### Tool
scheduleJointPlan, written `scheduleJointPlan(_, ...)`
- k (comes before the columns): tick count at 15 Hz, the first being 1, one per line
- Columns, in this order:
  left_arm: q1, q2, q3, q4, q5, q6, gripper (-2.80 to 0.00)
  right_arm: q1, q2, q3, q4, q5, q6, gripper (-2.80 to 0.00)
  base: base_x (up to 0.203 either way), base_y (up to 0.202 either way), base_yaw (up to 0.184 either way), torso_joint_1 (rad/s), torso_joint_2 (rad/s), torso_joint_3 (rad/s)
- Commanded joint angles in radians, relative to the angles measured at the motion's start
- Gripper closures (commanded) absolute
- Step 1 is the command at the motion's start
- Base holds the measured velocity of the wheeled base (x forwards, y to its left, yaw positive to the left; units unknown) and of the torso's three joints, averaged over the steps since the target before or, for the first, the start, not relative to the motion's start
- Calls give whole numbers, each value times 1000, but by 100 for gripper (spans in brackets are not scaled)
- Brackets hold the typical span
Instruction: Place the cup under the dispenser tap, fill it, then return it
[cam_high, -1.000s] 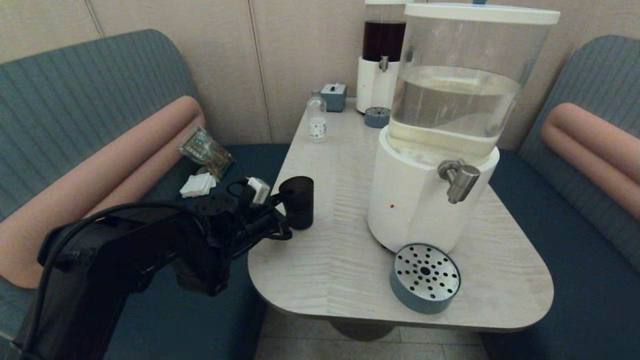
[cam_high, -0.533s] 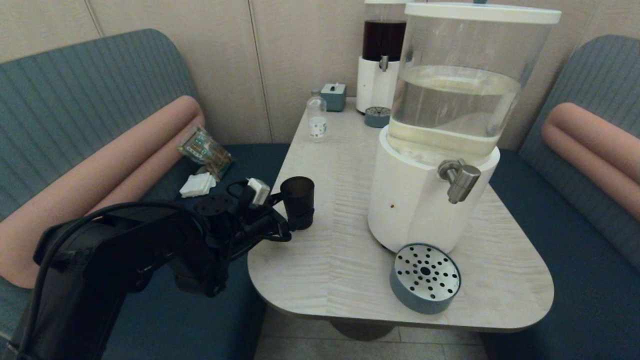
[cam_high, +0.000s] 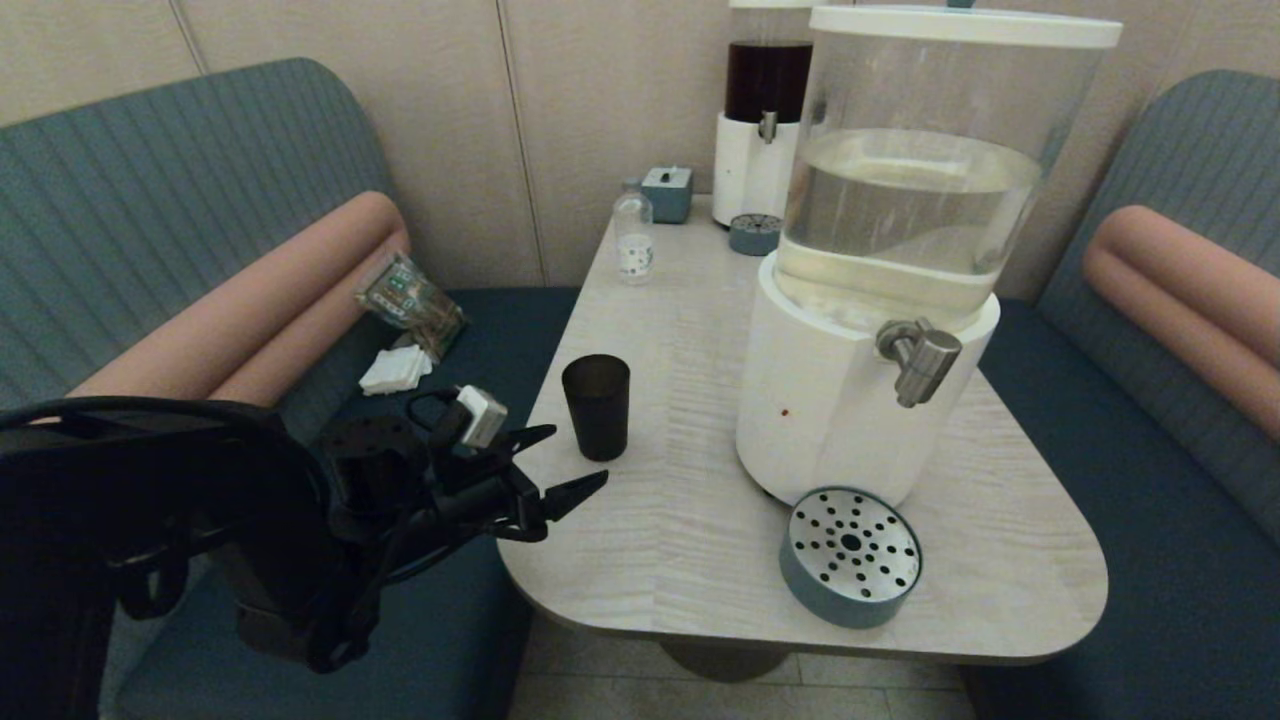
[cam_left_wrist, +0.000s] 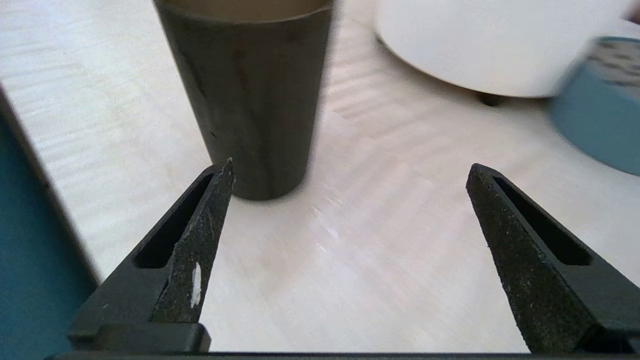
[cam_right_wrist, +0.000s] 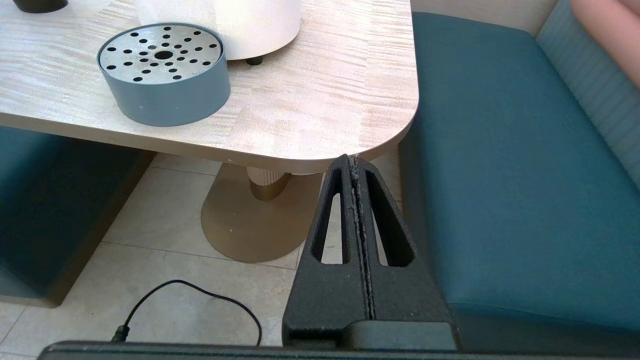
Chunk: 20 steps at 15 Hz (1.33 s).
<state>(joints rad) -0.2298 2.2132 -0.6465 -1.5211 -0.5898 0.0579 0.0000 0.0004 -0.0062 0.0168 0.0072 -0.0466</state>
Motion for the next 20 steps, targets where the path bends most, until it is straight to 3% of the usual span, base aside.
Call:
scheduleJointPlan(1, 0, -116, 95, -9, -4, 6, -280, 0, -2, 0, 0, 0, -1, 0, 0, 0, 0, 0, 0, 0)
scheduleJointPlan(4, 1, -273, 237, -9, -6, 15, -280, 0, -2, 0, 0, 0, -1, 0, 0, 0, 0, 0, 0, 0)
scheduleJointPlan(5, 1, -341, 282, -9, -7, 13, 0, 0, -2, 0, 0, 0, -1, 0, 0, 0, 0, 0, 0, 0)
scheduleJointPlan(8, 0, -593, 396, -9, -1, 1, 0, 0, -2, 0, 0, 0, -1, 0, 0, 0, 0, 0, 0, 0)
scheduleJointPlan(11, 1, -846, 467, 11, 48, -10, 0, 0, -2, 0, 0, 0, -1, 0, 0, 0, 0, 0, 0, 0)
scheduleJointPlan(14, 1, -1131, 472, 148, 128, -15, 0, 0, -2, 0, 0, 0, -1, 0, 0, 0, 0, 0, 0, 0)
scheduleJointPlan(17, 1, -1478, 397, 508, 198, -17, 0, 0, -2, 0, 0, 0, -1, 0, 0, 0, 0, 0, 0, 0)
scheduleJointPlan(20, 9, -1801, 237, 1068, 245, -14, 0, 0, -2, 0, 0, 0, -1, 0, 0, 0, 0, 0, 0, 0)
